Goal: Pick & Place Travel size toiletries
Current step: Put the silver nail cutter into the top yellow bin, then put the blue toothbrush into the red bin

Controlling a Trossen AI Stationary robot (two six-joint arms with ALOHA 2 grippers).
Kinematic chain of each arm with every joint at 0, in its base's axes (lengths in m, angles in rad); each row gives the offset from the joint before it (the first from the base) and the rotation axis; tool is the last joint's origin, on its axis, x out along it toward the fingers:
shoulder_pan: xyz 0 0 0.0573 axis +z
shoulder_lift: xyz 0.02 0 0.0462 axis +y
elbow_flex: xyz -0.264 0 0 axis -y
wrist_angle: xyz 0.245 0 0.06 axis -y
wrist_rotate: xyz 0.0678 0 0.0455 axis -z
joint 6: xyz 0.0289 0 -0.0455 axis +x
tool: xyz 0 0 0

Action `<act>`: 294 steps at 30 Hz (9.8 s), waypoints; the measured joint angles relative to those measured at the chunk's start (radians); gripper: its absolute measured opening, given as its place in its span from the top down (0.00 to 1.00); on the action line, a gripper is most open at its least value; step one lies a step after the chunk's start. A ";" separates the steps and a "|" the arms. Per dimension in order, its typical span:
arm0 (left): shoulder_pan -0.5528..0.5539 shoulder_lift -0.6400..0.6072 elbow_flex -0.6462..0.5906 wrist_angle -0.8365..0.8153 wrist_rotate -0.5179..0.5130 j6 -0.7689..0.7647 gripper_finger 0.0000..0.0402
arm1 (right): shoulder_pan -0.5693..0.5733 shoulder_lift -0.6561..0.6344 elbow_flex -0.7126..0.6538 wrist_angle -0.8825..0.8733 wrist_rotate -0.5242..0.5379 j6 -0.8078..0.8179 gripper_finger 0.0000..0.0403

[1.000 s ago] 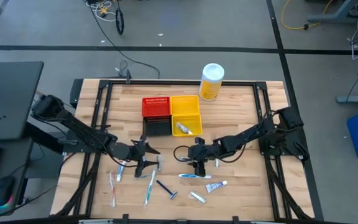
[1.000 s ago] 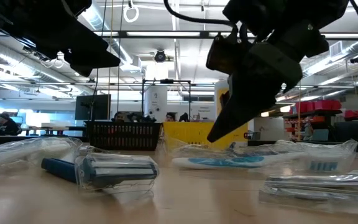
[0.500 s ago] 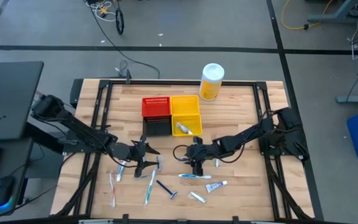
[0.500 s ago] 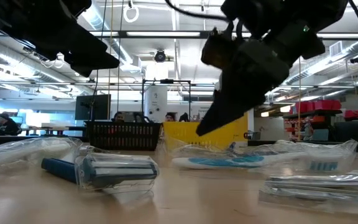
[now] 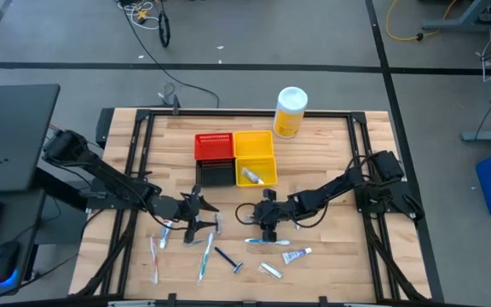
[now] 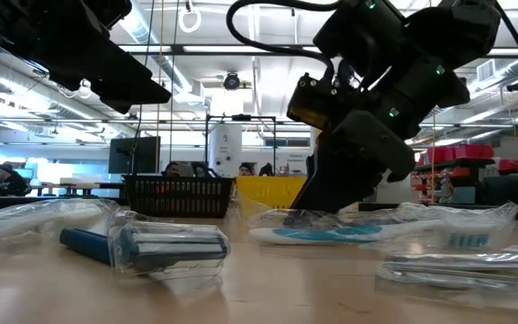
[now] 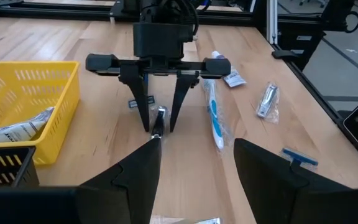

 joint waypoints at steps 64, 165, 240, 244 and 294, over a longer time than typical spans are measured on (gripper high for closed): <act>0.146 0.000 0.000 0.108 -0.031 0.037 0.47 | -0.727 -0.024 0.129 -0.163 -0.272 -0.432 0.79; 0.147 0.000 0.000 0.107 0.015 0.008 0.47 | -0.170 -0.307 -0.175 -0.572 0.047 0.638 0.73; 0.349 0.000 0.024 0.386 0.093 0.072 0.79 | -0.267 -0.196 0.137 0.443 -0.195 -0.127 0.94; 0.349 0.000 0.024 0.401 0.100 0.099 0.85 | -0.270 -0.197 0.138 0.443 -0.198 -0.127 0.94; 0.851 0.162 0.339 -0.681 0.013 0.419 0.93 | -0.295 -0.288 0.138 -0.190 0.008 -0.067 0.59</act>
